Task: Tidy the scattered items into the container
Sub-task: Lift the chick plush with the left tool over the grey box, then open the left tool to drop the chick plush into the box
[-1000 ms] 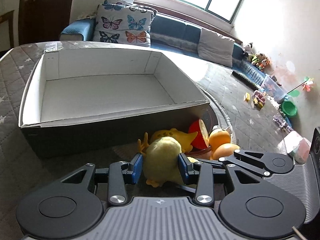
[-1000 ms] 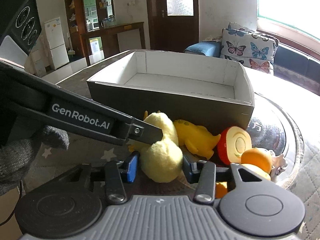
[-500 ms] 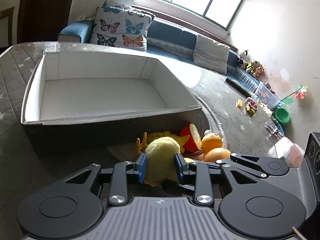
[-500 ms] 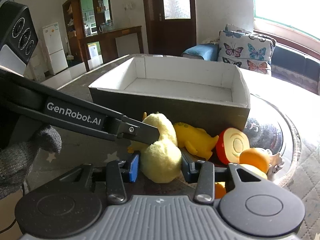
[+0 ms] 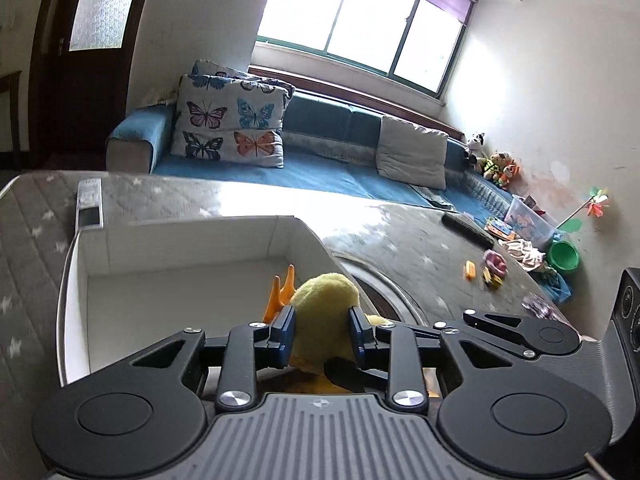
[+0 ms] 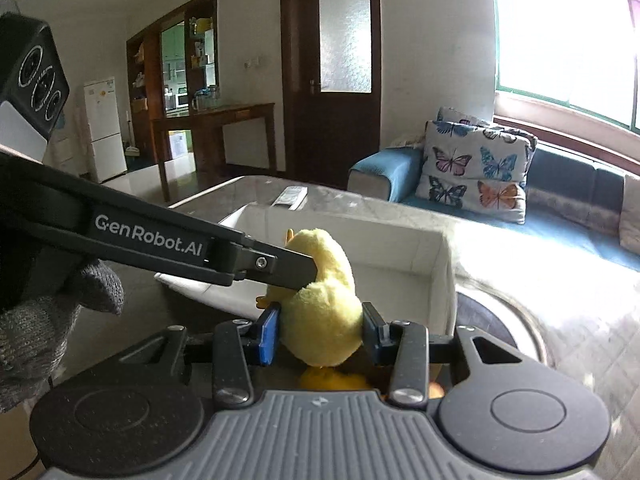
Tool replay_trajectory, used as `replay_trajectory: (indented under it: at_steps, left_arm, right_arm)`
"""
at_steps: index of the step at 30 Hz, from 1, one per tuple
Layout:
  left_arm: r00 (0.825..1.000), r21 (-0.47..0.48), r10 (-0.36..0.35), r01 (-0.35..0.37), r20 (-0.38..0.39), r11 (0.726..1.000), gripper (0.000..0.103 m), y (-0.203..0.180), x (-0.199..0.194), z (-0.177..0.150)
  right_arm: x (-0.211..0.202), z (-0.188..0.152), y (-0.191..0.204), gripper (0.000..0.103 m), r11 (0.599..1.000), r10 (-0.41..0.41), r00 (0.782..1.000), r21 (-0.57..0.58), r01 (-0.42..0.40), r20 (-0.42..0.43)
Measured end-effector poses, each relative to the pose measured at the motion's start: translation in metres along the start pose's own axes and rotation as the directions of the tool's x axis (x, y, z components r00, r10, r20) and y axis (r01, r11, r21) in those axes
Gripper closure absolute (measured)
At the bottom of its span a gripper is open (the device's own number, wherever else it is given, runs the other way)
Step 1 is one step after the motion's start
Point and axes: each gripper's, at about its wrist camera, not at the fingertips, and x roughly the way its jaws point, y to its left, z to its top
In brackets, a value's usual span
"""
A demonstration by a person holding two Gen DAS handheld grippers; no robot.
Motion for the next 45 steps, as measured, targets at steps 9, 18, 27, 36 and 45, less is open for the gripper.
replay_trajectory:
  at_steps: [9,18,27,36,45]
  left_arm:
    - [1.000,-0.046,-0.008,0.007,-0.025,0.999,0.073,0.025,0.055,0.026]
    - [0.996,-0.093,-0.015,0.007,-0.082,0.996,0.076,0.043,0.087,0.017]
    - [0.995,-0.114,-0.017,0.006,-0.097,0.993,0.073,0.049,0.094,0.014]
    - [0.997,-0.103,-0.001,-0.007,-0.078,0.995,0.072,0.042,0.075,0.017]
    - [0.999,-0.076,0.004,-0.008,-0.048,0.997,0.072,0.021,0.044,0.008]
  right_arm:
    - [0.050,0.022,-0.025,0.062,0.999,-0.044,0.998,0.000,0.044,-0.043]
    - [0.085,0.009,-0.032,0.062,0.998,-0.057,0.989,-0.005,0.057,-0.133]
    - [0.082,0.002,-0.029,0.060,0.997,-0.074,0.988,-0.023,0.072,-0.138]
    - [0.058,0.001,-0.028,0.059,0.996,-0.088,0.991,-0.006,0.088,-0.101]
    - [0.015,-0.005,-0.025,0.051,0.995,-0.104,0.994,0.010,0.104,-0.044]
